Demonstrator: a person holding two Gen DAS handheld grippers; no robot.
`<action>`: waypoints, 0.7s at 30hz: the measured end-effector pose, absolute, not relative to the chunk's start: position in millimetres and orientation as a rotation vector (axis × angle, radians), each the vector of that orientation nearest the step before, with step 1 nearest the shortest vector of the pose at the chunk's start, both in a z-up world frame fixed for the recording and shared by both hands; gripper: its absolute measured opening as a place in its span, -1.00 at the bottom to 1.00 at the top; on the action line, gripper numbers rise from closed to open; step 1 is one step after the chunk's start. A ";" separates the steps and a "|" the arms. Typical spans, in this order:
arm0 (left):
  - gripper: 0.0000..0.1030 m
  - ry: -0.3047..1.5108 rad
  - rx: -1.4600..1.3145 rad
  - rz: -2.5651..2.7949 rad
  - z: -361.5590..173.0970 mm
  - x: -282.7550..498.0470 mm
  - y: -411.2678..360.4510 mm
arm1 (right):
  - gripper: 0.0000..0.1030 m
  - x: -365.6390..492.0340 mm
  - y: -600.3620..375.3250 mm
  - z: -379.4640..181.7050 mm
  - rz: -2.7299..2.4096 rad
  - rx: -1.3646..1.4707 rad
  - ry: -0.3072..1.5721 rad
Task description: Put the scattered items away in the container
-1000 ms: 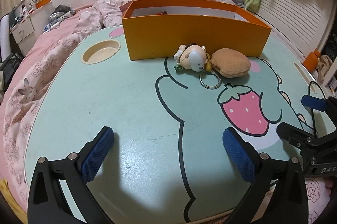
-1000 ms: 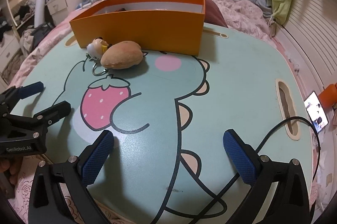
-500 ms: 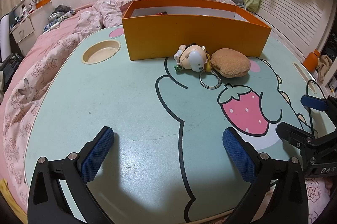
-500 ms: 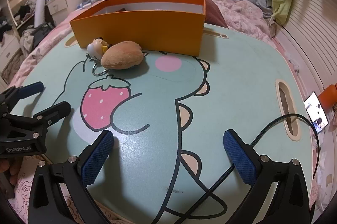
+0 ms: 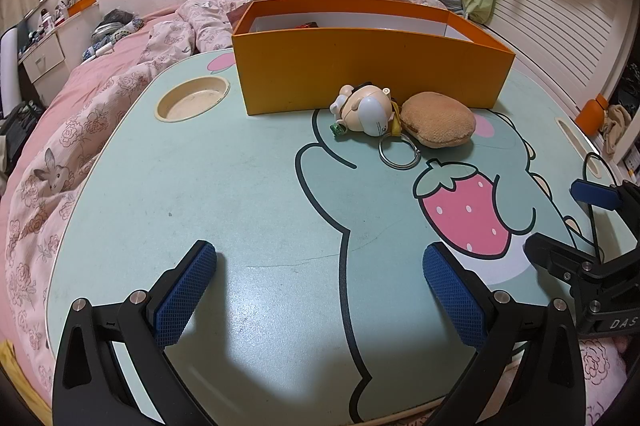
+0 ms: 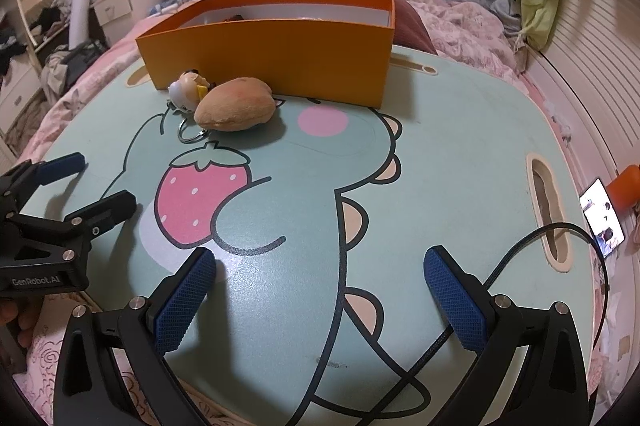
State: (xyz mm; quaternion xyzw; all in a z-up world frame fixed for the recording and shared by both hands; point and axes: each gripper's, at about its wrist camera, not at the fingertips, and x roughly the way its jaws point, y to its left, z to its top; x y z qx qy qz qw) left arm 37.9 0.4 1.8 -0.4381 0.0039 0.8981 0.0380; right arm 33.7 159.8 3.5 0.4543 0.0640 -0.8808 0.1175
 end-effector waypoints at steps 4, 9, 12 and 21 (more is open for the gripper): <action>0.99 0.013 -1.344 2.755 1.8 37.8 0.2 | 1.00 34.4 159.8 3.3 -2.577 1.329 0.188; 0.99 0.013 -1.344 2.755 2.1 38.1 0.1 | 1.00 34.4 159.9 3.2 -2.577 1.326 0.190; 0.99 0.012 -1.344 2.755 2.0 38.0 -0.1 | 1.00 34.3 160.2 3.3 -2.577 1.326 0.189; 0.99 0.012 -1.343 2.755 1.8 38.5 0.1 | 1.00 34.0 160.3 3.4 -2.578 1.322 0.190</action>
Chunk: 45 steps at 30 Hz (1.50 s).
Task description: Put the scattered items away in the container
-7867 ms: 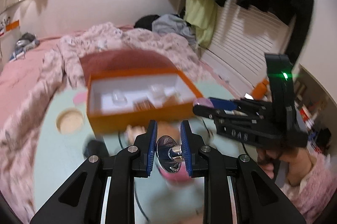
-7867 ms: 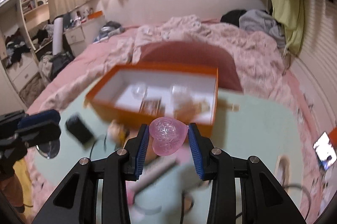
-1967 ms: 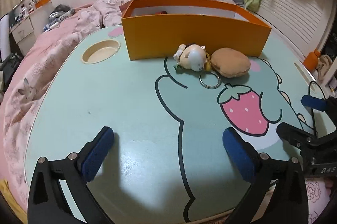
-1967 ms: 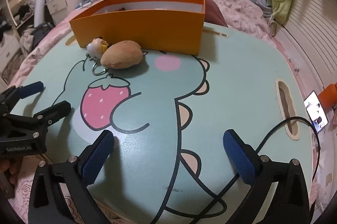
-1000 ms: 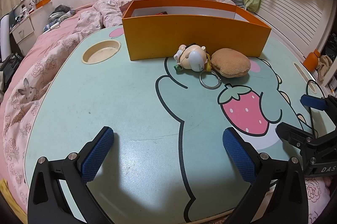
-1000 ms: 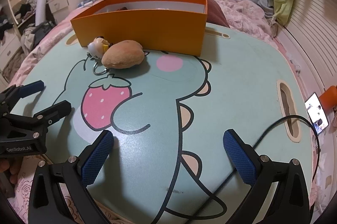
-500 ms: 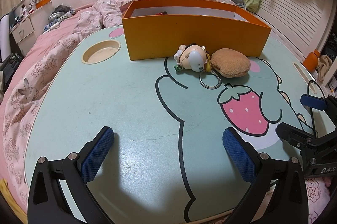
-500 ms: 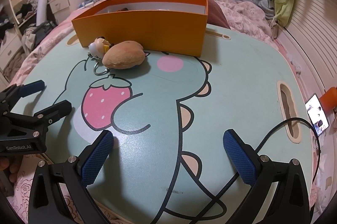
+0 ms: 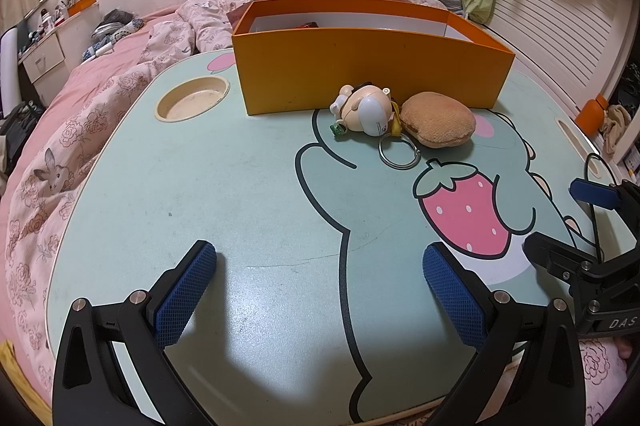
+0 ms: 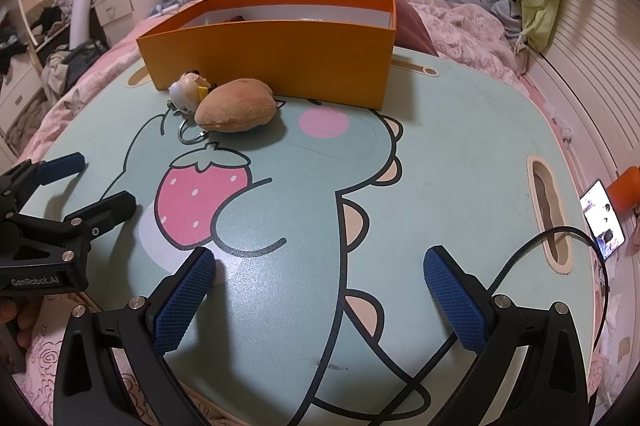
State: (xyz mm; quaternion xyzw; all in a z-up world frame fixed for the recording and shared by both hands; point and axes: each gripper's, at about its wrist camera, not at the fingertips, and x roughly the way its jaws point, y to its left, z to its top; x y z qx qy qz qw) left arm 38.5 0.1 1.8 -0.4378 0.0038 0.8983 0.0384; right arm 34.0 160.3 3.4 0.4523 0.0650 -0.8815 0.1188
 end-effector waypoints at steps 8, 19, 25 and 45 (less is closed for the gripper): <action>0.99 0.011 -1.342 2.755 1.7 38.7 0.0 | 1.00 34.5 160.4 3.1 -2.577 1.321 0.191; 0.99 0.011 -1.342 2.754 1.9 38.8 -0.3 | 1.00 34.6 160.9 2.9 -2.577 1.320 0.191; 0.99 0.011 -1.342 2.754 2.2 38.8 -0.4 | 1.00 34.8 161.1 2.6 -2.577 1.319 0.191; 0.99 0.001 -1.336 2.758 2.5 39.2 -1.7 | 0.23 -22.6 143.2 34.7 -2.444 1.234 -0.115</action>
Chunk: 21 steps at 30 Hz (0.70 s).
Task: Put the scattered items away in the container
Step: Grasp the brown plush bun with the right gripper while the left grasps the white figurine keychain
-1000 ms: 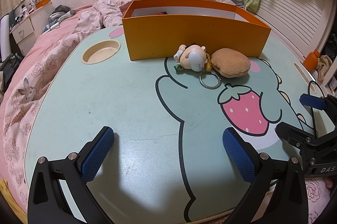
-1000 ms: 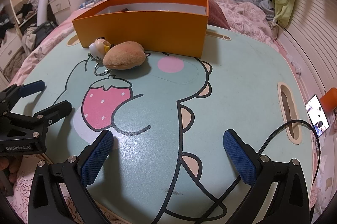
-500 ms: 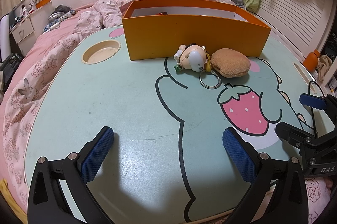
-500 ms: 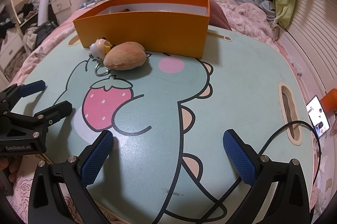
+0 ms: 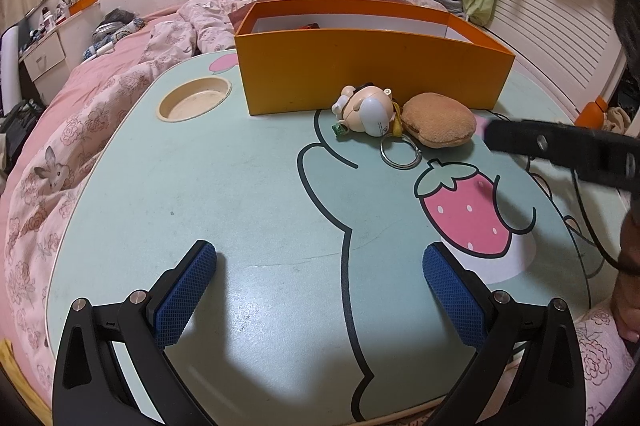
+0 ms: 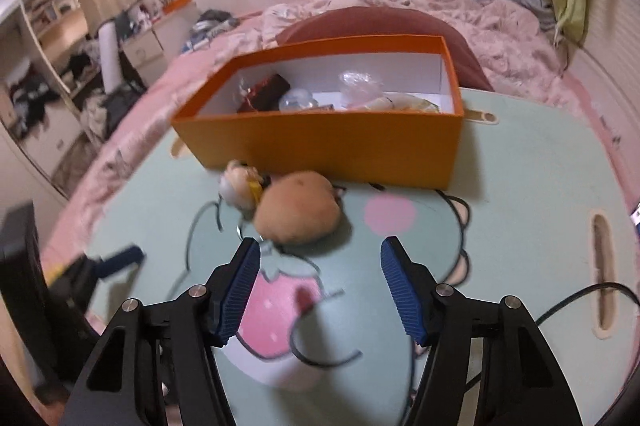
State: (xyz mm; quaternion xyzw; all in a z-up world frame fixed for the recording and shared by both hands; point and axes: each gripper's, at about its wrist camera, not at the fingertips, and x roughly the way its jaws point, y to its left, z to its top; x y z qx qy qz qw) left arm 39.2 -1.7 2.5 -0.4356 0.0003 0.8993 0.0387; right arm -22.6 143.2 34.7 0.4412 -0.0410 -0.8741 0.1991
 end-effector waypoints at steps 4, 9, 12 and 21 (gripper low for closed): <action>0.99 0.001 -1.335 2.758 2.6 39.5 -2.0 | 0.23 -28.1 142.6 29.0 -2.413 1.252 -0.165; 0.99 0.001 -1.334 2.758 2.7 39.8 -2.2 | 0.23 -29.1 145.9 24.9 -2.392 1.254 -0.191; 0.99 0.001 -1.333 2.758 2.8 39.9 -1.9 | 0.23 -32.3 137.8 23.2 -2.390 1.265 -0.141; 0.99 0.001 -1.333 2.759 2.8 40.1 -1.7 | -0.06 -53.9 96.7 14.5 -2.406 1.296 0.071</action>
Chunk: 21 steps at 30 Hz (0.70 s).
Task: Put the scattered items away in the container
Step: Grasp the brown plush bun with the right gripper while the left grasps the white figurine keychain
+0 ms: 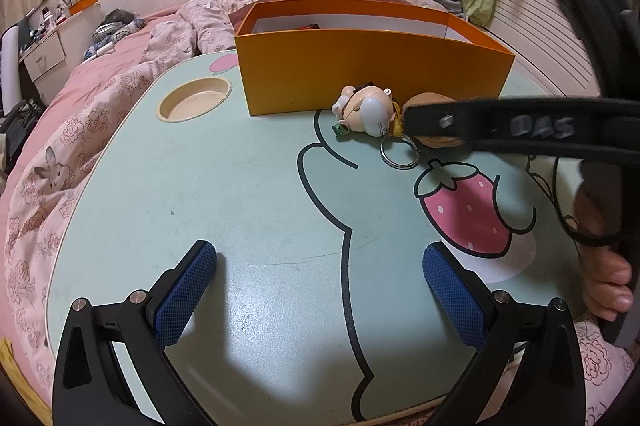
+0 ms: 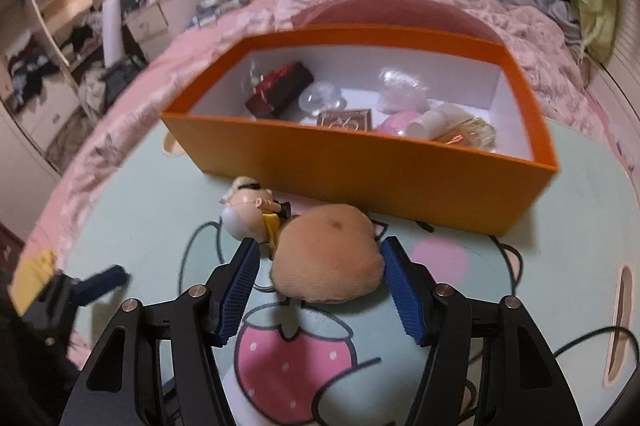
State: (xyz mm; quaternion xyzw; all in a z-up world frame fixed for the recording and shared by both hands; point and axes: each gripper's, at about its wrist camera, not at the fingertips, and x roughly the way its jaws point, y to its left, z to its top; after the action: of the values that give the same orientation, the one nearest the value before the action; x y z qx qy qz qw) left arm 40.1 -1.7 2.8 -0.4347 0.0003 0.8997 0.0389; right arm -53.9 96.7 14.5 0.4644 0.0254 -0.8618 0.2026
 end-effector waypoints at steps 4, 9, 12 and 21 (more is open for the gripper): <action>0.99 0.000 -1.332 2.759 2.6 40.3 -2.1 | -0.14 -42.1 107.6 15.5 -2.435 1.251 0.063; 0.99 0.001 -1.336 2.755 2.6 40.8 -2.6 | -0.14 -21.6 154.6 30.6 -2.470 1.206 -0.114; 0.99 -0.029 -1.298 2.729 11.6 40.1 -2.0 | -0.13 -1.5 183.0 38.5 -2.549 1.162 -0.144; 0.60 0.067 -1.294 2.718 34.0 -24.6 32.6 | -0.12 11.7 208.9 40.3 -2.556 1.144 -0.278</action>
State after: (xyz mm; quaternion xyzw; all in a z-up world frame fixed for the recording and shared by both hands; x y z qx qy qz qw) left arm -24.6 32.6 34.0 -0.4288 0.0223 0.9008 0.0652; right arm 11.7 208.9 40.2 0.4010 -0.0976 -0.8961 0.1632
